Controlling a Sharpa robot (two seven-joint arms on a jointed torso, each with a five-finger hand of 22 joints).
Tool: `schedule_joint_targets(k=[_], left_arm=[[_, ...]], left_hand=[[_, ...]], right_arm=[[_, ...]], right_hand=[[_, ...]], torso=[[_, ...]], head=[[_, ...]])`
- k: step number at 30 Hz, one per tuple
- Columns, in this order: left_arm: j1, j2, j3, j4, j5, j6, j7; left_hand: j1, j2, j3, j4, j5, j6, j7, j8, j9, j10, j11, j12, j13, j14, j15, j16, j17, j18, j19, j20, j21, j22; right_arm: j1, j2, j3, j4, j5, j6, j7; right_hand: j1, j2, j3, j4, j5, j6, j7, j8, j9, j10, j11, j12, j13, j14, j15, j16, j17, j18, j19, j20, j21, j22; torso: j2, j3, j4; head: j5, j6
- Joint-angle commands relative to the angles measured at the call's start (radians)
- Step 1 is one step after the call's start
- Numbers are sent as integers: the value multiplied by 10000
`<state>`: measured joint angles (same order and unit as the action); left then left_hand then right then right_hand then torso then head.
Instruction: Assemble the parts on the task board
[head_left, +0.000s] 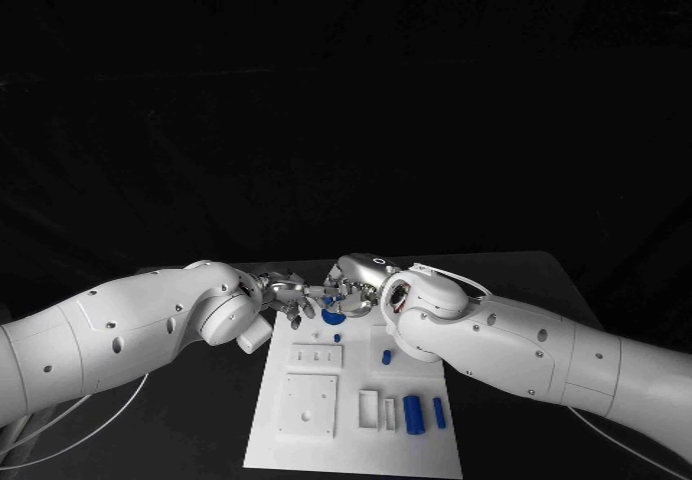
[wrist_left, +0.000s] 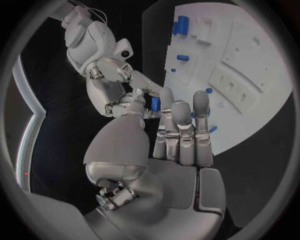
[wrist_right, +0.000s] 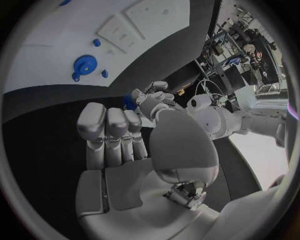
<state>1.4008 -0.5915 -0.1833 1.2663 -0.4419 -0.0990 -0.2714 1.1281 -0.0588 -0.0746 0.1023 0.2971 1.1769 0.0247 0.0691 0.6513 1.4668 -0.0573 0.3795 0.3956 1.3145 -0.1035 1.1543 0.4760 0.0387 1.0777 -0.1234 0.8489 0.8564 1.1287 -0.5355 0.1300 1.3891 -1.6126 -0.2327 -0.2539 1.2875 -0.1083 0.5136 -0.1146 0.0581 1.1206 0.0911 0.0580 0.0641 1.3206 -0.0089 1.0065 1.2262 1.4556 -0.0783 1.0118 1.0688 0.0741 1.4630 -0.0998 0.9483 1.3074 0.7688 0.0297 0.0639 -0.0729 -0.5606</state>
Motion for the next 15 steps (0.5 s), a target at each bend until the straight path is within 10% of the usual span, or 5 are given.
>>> schedule_joint_targets(k=[1,15], left_arm=[[11,48,14,11,-189,55,-77],[11,49,18,40,85,74,-22]], left_hand=[[24,64,3,-57,-11,-48,-12,-45,-12,26,46,-36,-8,-86,-11,36,-10,-1,34,10,-33,20],[216,694,-263,-615,331,-54,-45,-54,-20,0,30,-49,-20,-105,-25,66,-88,-22,113,-3,-291,328]], right_arm=[[-1,43,-4,64,-126,178,8],[-1,85,-6,66,-119,363,20]], right_hand=[[-37,55,9,-59,37,62,7,44,16,-46,-54,-27,2,-21,-51,-4,7,-76,228,-11,47,1267],[-51,70,-26,-68,8,73,3,45,16,-41,-53,-18,7,-19,-52,-9,13,-78,231,-12,51,1269]], torso=[[1,-1,-8],[3,1,-4]], head=[[-11,8],[-17,-7]])
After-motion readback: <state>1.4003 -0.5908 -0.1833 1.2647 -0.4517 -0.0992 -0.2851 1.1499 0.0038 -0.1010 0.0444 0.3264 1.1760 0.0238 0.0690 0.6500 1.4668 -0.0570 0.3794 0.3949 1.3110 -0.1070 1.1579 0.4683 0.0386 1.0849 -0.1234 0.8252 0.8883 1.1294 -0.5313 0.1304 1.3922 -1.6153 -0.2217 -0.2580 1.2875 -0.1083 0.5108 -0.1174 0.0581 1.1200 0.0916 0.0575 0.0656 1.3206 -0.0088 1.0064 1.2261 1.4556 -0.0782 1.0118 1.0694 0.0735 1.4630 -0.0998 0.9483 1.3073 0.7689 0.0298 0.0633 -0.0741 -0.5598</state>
